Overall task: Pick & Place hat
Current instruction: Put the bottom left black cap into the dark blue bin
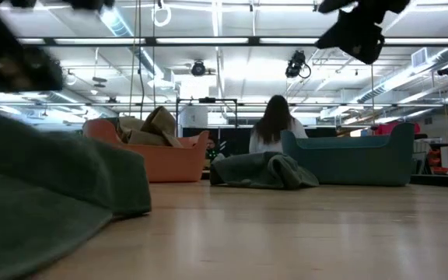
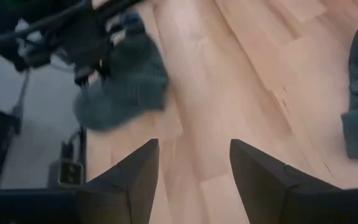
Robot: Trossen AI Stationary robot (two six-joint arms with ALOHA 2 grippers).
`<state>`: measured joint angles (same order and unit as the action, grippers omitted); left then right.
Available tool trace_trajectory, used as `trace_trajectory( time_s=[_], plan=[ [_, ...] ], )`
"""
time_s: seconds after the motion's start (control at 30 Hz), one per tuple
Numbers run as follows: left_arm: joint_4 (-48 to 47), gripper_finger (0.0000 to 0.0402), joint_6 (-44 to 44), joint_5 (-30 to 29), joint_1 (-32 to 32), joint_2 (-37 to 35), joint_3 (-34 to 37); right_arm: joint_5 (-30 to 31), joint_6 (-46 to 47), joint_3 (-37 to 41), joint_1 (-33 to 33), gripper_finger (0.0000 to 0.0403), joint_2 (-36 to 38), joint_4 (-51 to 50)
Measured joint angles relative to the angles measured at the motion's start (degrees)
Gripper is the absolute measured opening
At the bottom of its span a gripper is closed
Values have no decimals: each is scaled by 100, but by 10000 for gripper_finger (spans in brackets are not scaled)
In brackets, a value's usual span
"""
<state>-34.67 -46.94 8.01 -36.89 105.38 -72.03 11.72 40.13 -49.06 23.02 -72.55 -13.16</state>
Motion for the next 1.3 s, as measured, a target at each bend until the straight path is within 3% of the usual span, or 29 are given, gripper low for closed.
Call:
trace_trajectory(
  time_s=[0.17, 0.37, 0.43, 0.57, 0.7, 0.87, 1.3],
  plan=[
    [-209, 7, 1606, -414, 128, 0, -642, -230, 477, 0, -225, 203, 2, 329],
    [-1225, 6, 3601, -1198, 415, 0, -1649, -661, 937, 0, -561, 203, 2, 367],
    [-1555, 6, 4213, -1403, 539, 0, -1933, -929, 710, 0, -638, 203, 2, 534],
    [-1847, 6, 5278, -1866, 799, -4, -2227, -1334, -660, 0, -655, 203, 2, 1235],
    [-1866, 9, 5736, -1891, 1144, -4, -2247, -1423, -1661, 0, -655, 203, 2, 1900],
    [-1721, 6, 6325, -2006, 1568, -4, -2247, -1353, -3254, 0, -659, 203, 4, 1886],
    [-761, 9, 7672, -2139, 2156, -2, -2247, -1420, -3227, 0, -1165, 203, 2, 1073]
  ],
)
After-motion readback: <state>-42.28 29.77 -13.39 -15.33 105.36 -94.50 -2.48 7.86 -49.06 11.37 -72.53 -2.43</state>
